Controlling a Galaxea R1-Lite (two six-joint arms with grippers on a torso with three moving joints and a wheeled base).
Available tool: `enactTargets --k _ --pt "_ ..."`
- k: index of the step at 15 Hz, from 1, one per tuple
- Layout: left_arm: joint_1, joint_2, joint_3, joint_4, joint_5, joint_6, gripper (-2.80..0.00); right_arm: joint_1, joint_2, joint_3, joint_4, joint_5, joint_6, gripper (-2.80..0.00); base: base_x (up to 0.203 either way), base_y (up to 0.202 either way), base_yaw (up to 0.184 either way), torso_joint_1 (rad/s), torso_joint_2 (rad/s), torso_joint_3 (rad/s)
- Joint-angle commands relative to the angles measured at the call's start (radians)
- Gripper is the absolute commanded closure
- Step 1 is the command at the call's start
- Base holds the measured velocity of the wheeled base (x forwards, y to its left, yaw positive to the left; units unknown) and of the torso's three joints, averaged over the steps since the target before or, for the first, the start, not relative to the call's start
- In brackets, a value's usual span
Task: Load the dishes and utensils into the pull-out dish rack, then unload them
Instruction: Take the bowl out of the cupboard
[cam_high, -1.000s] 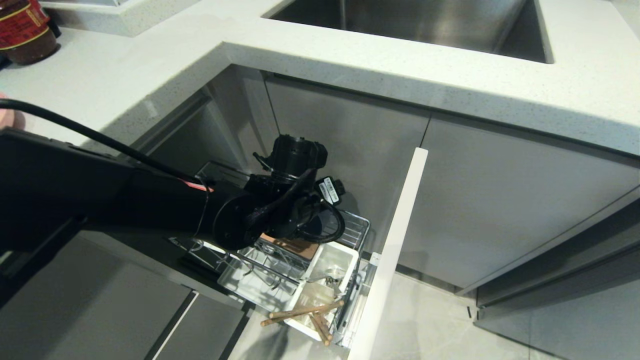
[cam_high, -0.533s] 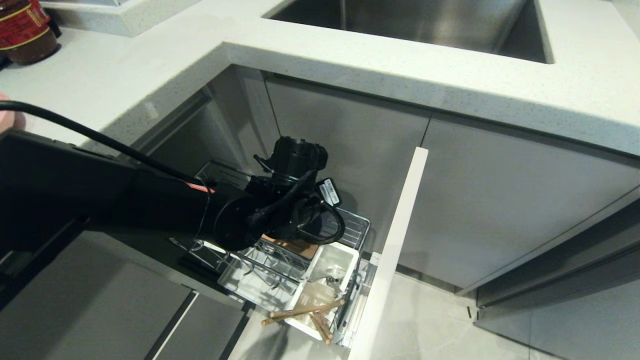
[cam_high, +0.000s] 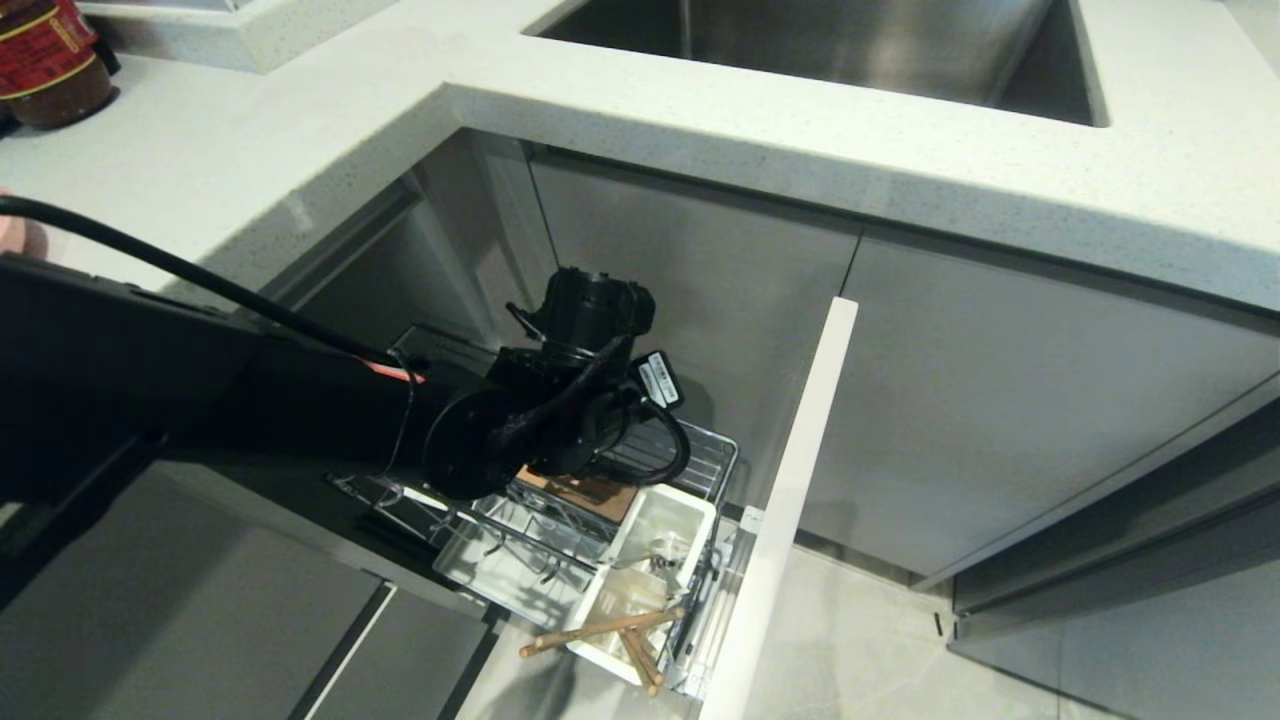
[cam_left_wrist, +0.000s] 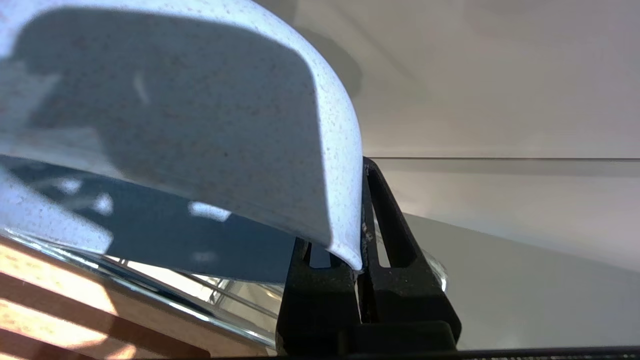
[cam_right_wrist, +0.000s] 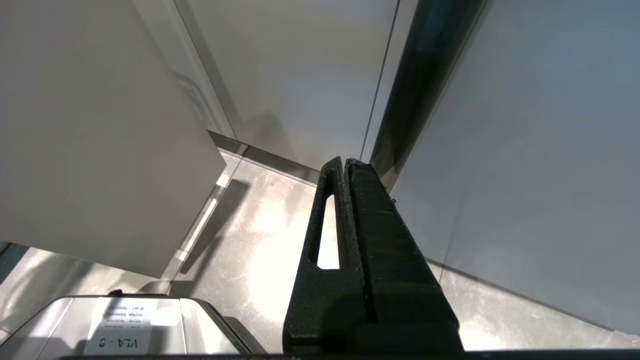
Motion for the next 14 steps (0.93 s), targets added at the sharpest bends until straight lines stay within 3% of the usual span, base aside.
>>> enactTargets --k 1,8,14 --pt "-0.002 -0.029 0.002 -0.003 0.004 -0.004 0.0 0.001 0.0 0.0 0.0 0.0 -0.001 0.0 0.0 0.0 0.0 0.0 0.0 0.0" --pt "-0.004 -0.165 0.007 0.004 0.01 0.0 0.0 0.001 0.0 0.0 0.0 0.0 0.0 0.0 0.0 0.0 0.0 0.0 0.0 0.0" --pt "-0.011 -0.404 0.029 0.004 0.018 0.063 0.0 0.001 0.0 0.0 0.0 0.0 0.0 0.0 0.0 0.0 0.0 0.0 0.0 0.0"
